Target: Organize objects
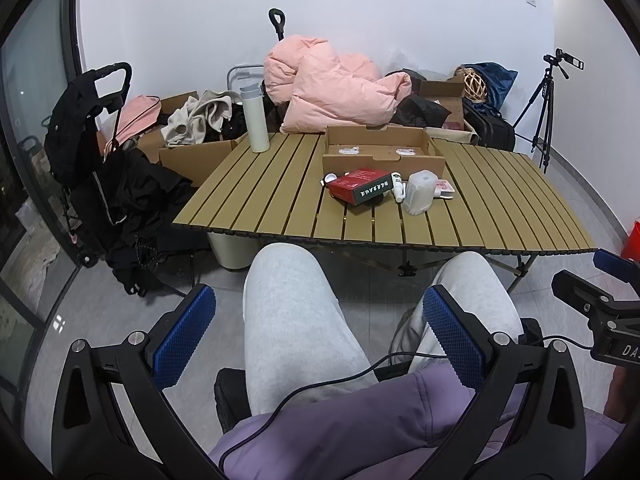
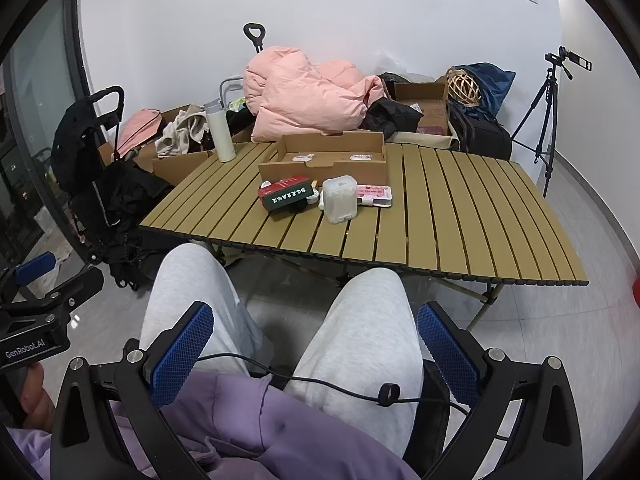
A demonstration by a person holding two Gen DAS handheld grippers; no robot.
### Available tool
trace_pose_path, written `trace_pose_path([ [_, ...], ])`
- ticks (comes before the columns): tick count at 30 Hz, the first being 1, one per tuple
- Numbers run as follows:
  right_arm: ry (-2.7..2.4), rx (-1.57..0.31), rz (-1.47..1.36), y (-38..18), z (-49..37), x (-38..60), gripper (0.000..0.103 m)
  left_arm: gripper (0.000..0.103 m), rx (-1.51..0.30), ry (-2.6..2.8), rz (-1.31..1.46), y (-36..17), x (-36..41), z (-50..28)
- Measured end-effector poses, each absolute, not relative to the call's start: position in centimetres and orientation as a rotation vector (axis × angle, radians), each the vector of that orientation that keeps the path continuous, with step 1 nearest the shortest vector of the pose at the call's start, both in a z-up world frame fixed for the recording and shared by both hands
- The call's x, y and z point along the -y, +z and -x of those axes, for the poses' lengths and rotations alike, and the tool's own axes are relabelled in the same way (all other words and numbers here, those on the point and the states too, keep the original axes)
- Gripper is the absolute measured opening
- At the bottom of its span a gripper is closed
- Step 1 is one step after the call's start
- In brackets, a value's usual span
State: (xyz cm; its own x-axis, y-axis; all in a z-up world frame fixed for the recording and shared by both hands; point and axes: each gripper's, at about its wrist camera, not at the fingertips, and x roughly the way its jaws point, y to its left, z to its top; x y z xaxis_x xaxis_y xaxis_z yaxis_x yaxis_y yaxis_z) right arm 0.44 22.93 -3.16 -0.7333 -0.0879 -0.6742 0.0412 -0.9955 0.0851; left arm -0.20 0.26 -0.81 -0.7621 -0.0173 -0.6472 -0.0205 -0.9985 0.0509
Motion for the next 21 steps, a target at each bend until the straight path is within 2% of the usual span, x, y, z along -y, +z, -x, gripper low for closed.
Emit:
trace_pose_path([
  [21, -2.860, 0.100, -1.129, -3.45, -0.37, -23.07, 0.103, 0.103, -0.094, 2.935, 1.088, -0.95, -0.20, 0.35],
])
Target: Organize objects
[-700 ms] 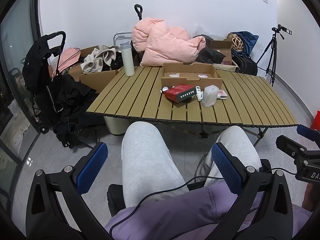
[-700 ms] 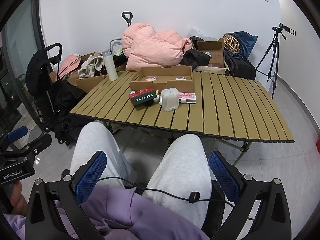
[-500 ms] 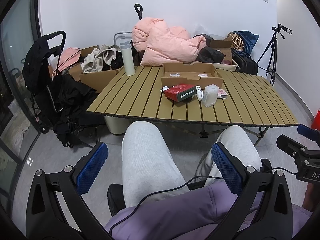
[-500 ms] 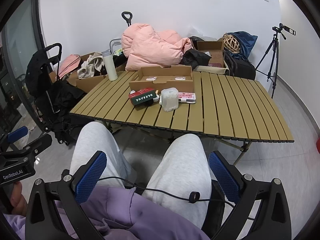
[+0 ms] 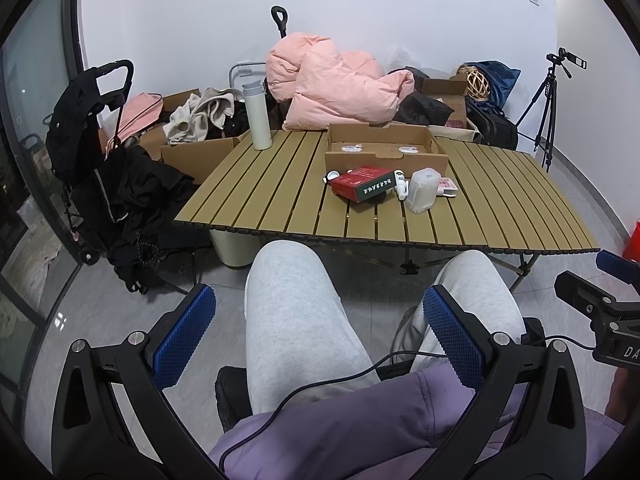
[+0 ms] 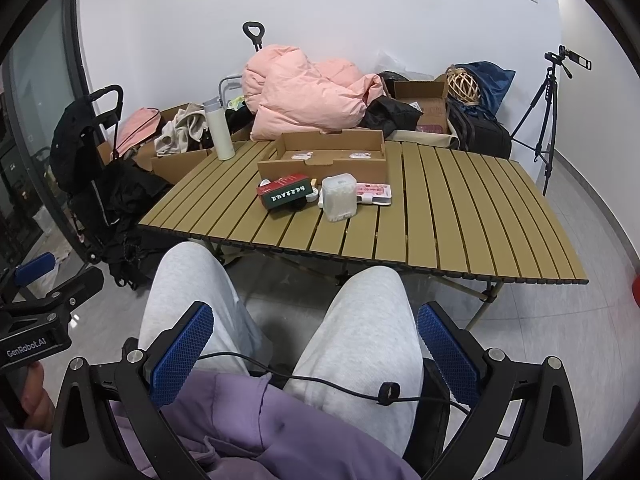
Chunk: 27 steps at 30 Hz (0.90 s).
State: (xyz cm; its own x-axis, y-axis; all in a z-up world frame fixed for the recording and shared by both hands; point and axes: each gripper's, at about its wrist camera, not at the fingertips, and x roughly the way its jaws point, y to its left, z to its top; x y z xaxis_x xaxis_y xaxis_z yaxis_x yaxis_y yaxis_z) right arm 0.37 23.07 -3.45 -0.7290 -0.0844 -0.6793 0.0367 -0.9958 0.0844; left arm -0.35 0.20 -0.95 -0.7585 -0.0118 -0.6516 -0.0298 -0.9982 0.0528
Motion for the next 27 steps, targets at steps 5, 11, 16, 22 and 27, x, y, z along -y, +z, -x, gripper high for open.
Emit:
trace_pose_path([
  [5, -2.859, 0.099, -1.134, -3.5, -0.4, -23.0, 0.103, 0.103, -0.089, 2.933, 1.095, -1.1, -0.1, 0.4],
  [11, -2.865, 0.101, -1.137, -3.6, -0.3, -23.0, 0.103, 0.103, -0.091, 2.928, 1.095, -1.2, -0.1, 0.4],
  [16, -2.868, 0.094, -1.147, -3.7, -0.2, -23.1, 0.103, 0.103, -0.070, 2.908, 1.122, -1.6, 0.0, 0.9],
  [22, -2.882, 0.096, -1.186, -4.7, 0.9, -23.4, 0.103, 0.103, -0.050, 2.888, 1.193, -2.7, 0.4, 2.8],
  [27, -2.873, -0.073, -1.202, -6.0, 3.9, -22.8, 0.103, 0.103, -0.058, 2.882, 1.239, -3.4, 1.2, 7.1],
])
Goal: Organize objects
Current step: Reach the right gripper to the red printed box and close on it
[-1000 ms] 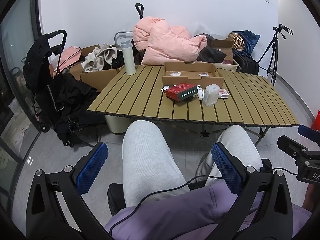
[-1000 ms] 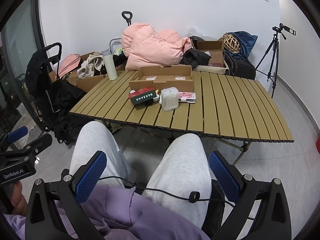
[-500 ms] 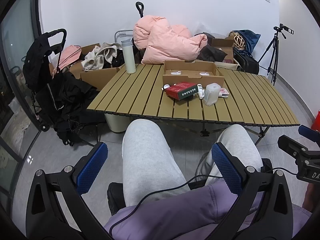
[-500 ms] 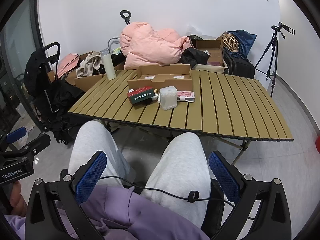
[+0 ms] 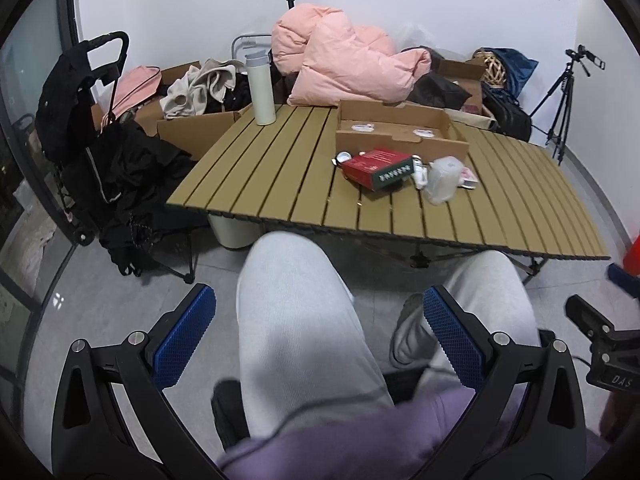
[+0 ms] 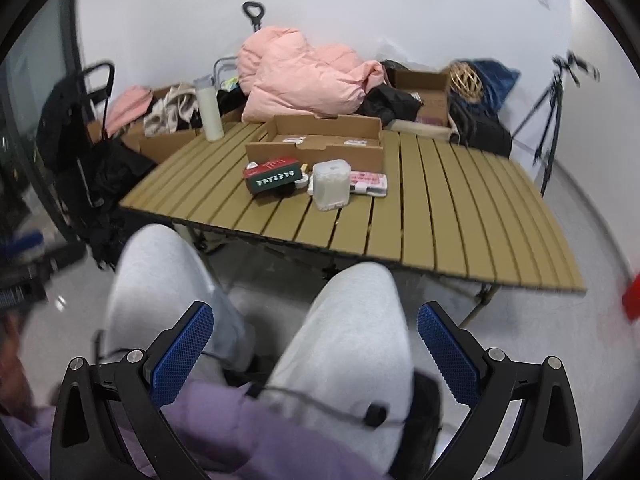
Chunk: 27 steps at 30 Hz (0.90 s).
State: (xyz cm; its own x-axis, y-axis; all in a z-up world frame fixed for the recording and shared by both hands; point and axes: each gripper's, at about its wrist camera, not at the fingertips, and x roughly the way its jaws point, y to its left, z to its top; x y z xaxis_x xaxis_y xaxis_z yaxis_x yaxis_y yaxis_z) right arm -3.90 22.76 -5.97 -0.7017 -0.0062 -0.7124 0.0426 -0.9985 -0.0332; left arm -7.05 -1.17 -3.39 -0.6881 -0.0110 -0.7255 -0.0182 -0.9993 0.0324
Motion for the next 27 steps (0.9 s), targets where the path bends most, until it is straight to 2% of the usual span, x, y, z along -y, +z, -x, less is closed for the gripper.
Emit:
trace_pose_path([
  [3, -2.925, -0.182, -1.194, -6.1, 6.5, -23.2, 0.103, 0.103, -0.061, 2.824, 1.270, -3.9, 1.3, 10.9],
  [10, -2.936, -0.165, -1.068, -6.7, 13.1, -25.0, 0.103, 0.103, 0.013, 2.682, 1.284, -6.2, 0.6, 18.2],
  [12, -2.791, -0.176, -1.167, -8.9, 15.6, -24.8, 0.103, 0.103, 0.021, 2.648, 1.339, -7.3, 0.3, 20.7],
  [14, -2.660, -0.119, -1.342, -11.1, 18.2, -24.7, 0.103, 0.103, 0.062, 2.598, 1.435, -8.3, 0.3, 23.6],
  [15, -2.681, -0.028, -1.319, -11.4, 19.0, -25.1, 0.103, 0.103, 0.084, 2.584, 1.451, -8.6, 0.3, 24.8],
  [17, -2.689, 0.041, -1.264, -11.2, 20.5, -25.1, 0.103, 0.103, 0.069, 2.615, 1.464, -9.0, 0.4, 27.5],
  [21, -2.699, -0.005, -1.200, -10.9, 24.6, -22.9, 0.103, 0.103, 0.016, 2.666, 1.305, -9.1, 0.4, 32.3],
  [22, -2.691, 0.004, -1.183, -11.2, 25.8, -22.3, 0.102, 0.103, 0.008, 2.671, 1.288, -9.6, 0.6, 34.0],
  [24, -2.692, 0.026, -1.181, -12.2, 27.9, -21.5, 0.090, 0.103, 0.018, 2.650, 1.291, -10.8, 0.7, 37.1],
  [27, -2.658, 0.110, -1.209, -14.1, 30.9, -19.9, 0.087, 0.098, 0.055, 2.577, 1.404, -14.1, 0.5, 41.3],
])
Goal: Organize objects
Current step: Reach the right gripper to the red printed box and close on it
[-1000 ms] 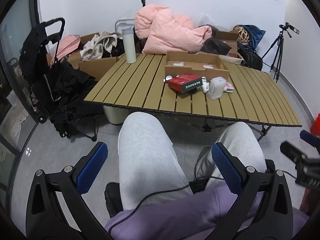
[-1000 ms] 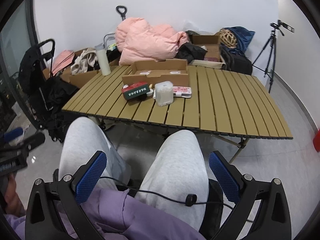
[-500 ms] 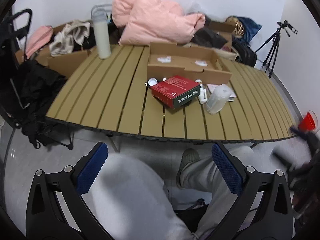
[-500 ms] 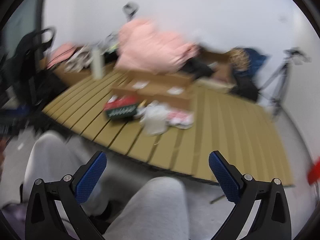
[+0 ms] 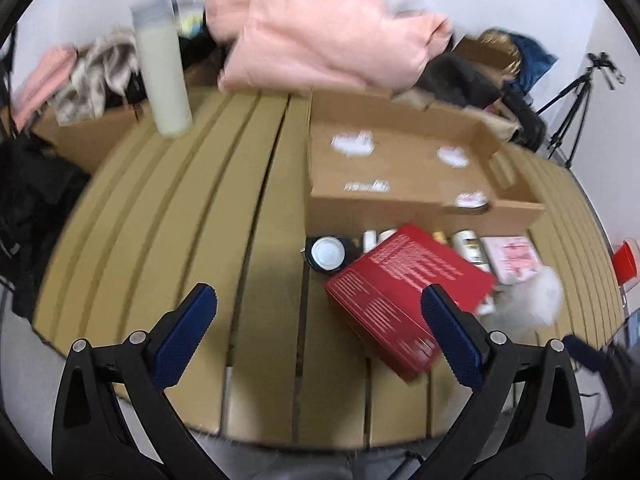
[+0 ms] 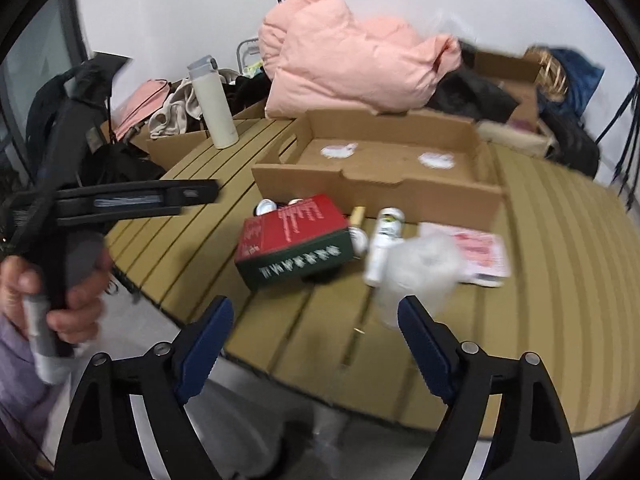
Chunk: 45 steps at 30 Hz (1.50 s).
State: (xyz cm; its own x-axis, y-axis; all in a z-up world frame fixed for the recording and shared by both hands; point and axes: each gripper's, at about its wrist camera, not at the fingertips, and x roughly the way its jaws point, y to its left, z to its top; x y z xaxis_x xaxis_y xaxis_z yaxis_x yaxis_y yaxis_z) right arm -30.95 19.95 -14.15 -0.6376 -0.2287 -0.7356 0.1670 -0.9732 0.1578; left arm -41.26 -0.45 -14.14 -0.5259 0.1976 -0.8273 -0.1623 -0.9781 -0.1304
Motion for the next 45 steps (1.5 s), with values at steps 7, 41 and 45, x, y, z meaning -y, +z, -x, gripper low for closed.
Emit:
trace_pose_path([
  [7, -2.608, 0.266, -1.236, -17.0, 34.8, -18.6, 0.082, 0.086, 0.140, 2.420, 1.452, -17.3, -1.1, 44.8],
  [41, -2.526, 0.466, -1.248, -18.5, 38.0, -19.4, 0.001, 0.011, 0.075, 2.328, 1.330, -16.3, -3.2, 41.7],
  [45, -2.536, 0.515, -1.333, -20.0, 38.2, -20.4, 0.001, 0.076, 0.071, 2.487, 1.348, -16.3, -0.5, 41.7],
])
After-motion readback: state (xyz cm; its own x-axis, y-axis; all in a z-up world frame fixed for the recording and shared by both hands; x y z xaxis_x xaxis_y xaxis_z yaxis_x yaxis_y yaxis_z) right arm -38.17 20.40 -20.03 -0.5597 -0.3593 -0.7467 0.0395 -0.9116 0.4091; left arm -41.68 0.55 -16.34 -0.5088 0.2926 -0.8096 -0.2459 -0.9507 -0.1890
